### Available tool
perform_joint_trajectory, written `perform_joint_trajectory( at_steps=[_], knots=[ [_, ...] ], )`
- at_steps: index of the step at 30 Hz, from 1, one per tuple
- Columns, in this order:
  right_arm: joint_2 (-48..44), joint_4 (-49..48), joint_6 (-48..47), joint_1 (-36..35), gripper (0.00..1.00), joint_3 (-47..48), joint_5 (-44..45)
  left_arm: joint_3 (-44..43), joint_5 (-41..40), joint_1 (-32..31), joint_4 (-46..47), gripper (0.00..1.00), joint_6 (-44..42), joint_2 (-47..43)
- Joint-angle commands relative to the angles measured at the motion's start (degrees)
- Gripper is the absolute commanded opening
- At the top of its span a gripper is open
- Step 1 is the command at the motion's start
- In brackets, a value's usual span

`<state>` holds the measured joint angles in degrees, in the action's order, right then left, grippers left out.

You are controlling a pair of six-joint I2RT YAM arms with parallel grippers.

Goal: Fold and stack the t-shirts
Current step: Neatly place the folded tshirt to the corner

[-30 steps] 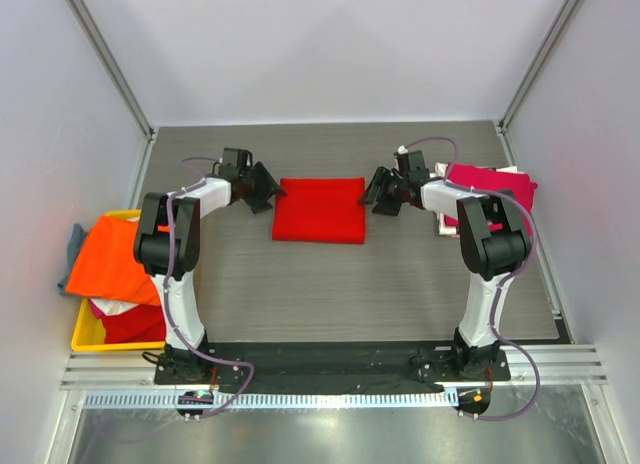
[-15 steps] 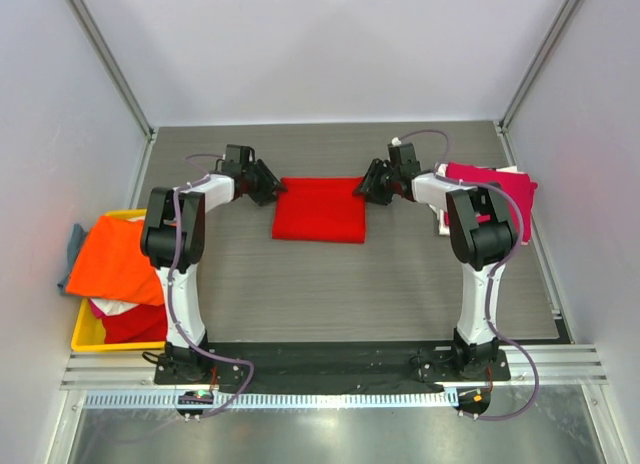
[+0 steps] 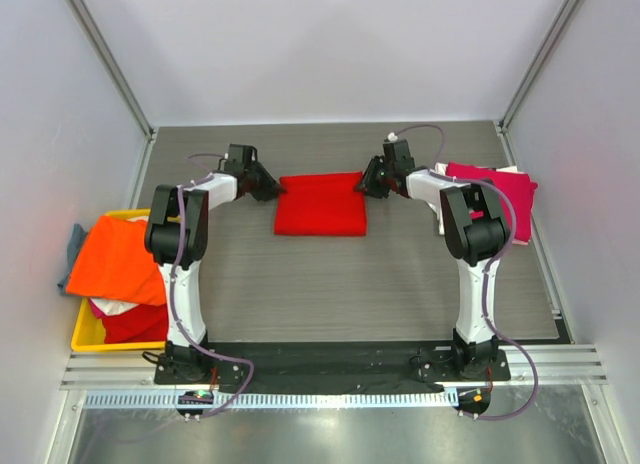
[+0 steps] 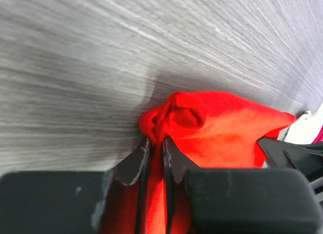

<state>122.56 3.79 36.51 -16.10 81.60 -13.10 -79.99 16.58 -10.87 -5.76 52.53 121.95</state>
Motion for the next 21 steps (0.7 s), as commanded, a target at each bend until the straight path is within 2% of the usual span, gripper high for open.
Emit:
perform_joint_trajectory(
  at_steps=[1,3,5,7,14,21],
  knots=[
    [2.7,1.8,-2.6,-0.5,0.27,1.7,4.3,-2.0,-3.2,-0.9,0.0,0.09,-0.7,2.5],
    [2.9,1.8,-2.9,-1.1,0.19,2.6,5.2,-2.8,-4.1,-1.3,0.0,0.0,-0.7,2.6],
    [2.4,1.7,-3.3,-1.8,0.07,3.1,7.1,-2.5,-6.6,-2.0,0.1,0.0,-1.3,1.6],
    [1.8,1.6,-4.2,-2.3,0.01,3.2,8.3,-1.8,-11.0,-2.8,0.0,0.0,-3.1,-0.7],
    [-6.0,-1.6,-4.8,-2.5,0.01,-1.6,10.3,1.8,-15.2,-6.3,2.9,0.0,-5.7,-10.0],
    [-19.0,1.6,-4.4,-1.7,0.01,-4.6,12.8,2.7,-15.8,-10.6,3.5,0.0,-4.6,-18.8]
  ],
)
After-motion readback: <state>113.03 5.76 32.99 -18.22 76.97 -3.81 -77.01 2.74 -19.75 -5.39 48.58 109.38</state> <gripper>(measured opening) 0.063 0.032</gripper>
